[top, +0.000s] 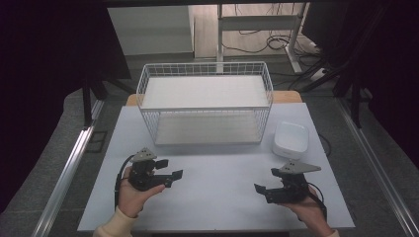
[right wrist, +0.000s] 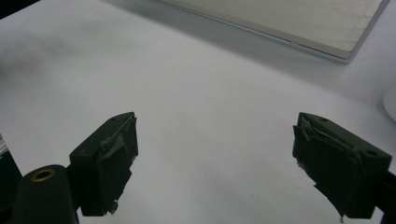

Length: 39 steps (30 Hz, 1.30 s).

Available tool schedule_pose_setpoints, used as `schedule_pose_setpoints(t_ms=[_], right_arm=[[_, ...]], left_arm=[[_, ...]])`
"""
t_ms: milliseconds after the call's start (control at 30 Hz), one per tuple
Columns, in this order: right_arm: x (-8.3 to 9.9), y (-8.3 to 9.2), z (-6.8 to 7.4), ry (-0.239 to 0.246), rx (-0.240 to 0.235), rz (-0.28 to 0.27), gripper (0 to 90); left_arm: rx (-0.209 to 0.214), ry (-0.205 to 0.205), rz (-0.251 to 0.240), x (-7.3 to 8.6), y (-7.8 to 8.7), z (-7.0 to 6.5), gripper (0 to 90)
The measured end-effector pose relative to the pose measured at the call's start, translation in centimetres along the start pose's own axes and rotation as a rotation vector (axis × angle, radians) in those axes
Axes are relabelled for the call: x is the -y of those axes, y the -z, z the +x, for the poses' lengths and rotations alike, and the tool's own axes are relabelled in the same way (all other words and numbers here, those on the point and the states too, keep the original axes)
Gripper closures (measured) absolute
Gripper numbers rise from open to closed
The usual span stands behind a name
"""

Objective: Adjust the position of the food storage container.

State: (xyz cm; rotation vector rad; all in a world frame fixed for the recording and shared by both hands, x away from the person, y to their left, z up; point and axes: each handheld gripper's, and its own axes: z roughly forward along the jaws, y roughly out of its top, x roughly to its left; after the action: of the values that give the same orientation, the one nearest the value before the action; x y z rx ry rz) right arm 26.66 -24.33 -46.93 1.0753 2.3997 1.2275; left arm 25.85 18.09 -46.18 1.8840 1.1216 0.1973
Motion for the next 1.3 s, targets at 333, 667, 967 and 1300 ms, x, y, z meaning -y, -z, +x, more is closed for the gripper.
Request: schedule_pose_setpoints(t_ms=[333, 667, 967, 1300], right_arm=[[-0.3, 0.7, -0.5, -0.017, 0.001, -0.002, 15.3], [-1.1, 0.9, -0.5, -0.004, -0.003, 0.004, 18.3], [-2.5, 1.5, -1.3, -0.015, 0.012, 0.003, 24.0], [-3.4, 2.6, -3.7, -0.051, 0.018, -0.009, 30.6]], left_arm=[[0.008, 0.001, -0.007, 0.0, 0.3, 0.1, 26.7], [0.031, -0.005, -0.007, 0.2, 0.2, 0.1, 26.5], [0.029, -0.012, 0.002, 0.3, -0.1, 0.5, 26.7], [0.035, -0.01, 0.002, 0.1, -0.2, 0.3, 26.9]])
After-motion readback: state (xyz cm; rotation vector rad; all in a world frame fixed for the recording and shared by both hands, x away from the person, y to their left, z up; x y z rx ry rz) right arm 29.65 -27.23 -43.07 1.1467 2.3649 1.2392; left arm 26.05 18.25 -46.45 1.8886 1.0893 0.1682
